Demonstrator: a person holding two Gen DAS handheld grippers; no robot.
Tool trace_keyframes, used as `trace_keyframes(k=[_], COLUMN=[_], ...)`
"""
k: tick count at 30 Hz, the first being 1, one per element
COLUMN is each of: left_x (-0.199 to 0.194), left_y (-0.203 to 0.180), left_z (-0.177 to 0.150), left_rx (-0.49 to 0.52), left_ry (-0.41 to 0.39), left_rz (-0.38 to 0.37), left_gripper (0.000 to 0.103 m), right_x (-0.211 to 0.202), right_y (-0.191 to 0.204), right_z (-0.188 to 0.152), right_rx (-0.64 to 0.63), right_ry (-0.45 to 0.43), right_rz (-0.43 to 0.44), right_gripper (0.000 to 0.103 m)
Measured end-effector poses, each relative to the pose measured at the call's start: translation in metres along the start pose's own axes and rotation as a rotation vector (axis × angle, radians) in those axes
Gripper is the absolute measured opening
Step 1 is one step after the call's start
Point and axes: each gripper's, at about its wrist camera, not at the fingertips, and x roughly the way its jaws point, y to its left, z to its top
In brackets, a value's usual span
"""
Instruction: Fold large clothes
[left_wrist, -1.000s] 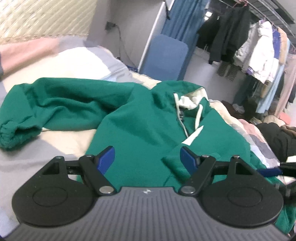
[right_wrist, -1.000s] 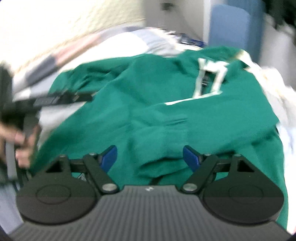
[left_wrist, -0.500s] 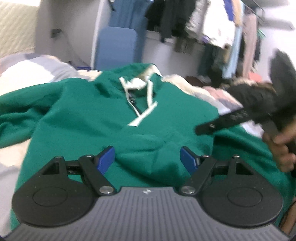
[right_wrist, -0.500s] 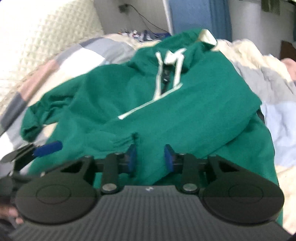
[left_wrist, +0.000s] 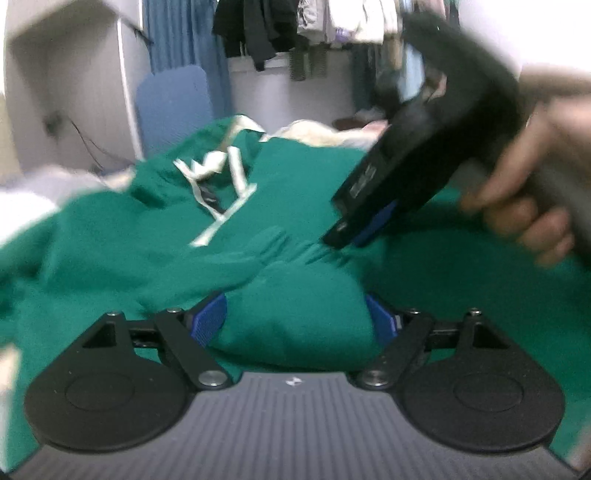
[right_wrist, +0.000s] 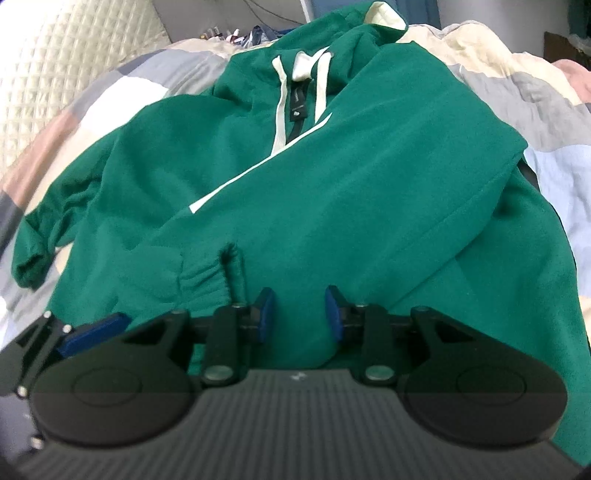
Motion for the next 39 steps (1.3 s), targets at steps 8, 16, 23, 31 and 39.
trace_keyframes(k=[8, 16, 23, 31, 39], left_x=[0.002, -0.026, -0.050, -0.081, -0.066], left_y=[0.000, 0.021, 0.045, 0.064, 0.070], left_z=[0.004, 0.010, 0.013, 0.010, 0.005], left_rx=[-0.025, -0.160, -0.254, -0.382, -0.375], left_ry=[0.001, -0.014, 0.013, -0.018, 0.049], left_rz=[0.116, 0.236, 0.291, 0.290, 0.295], left_gripper=[0.086, 0.086, 0.086, 0.086, 0.086], right_x=[-0.001, -0.006, -0.006, -0.009, -0.022], right_y=[-0.005, -0.004, -0.002, 0.002, 0.013], right_z=[-0.001, -0.004, -0.006, -0.006, 0.001], right_rx=[0.009, -0.001, -0.035, -0.048, -0.138], right_ry=[-0.007, -0.012, 0.002, -0.002, -0.103], right_rz=[-0.001, -0.021, -0.038, -0.055, -0.119], right_gripper=[0.032, 0.032, 0.032, 0.032, 0.034])
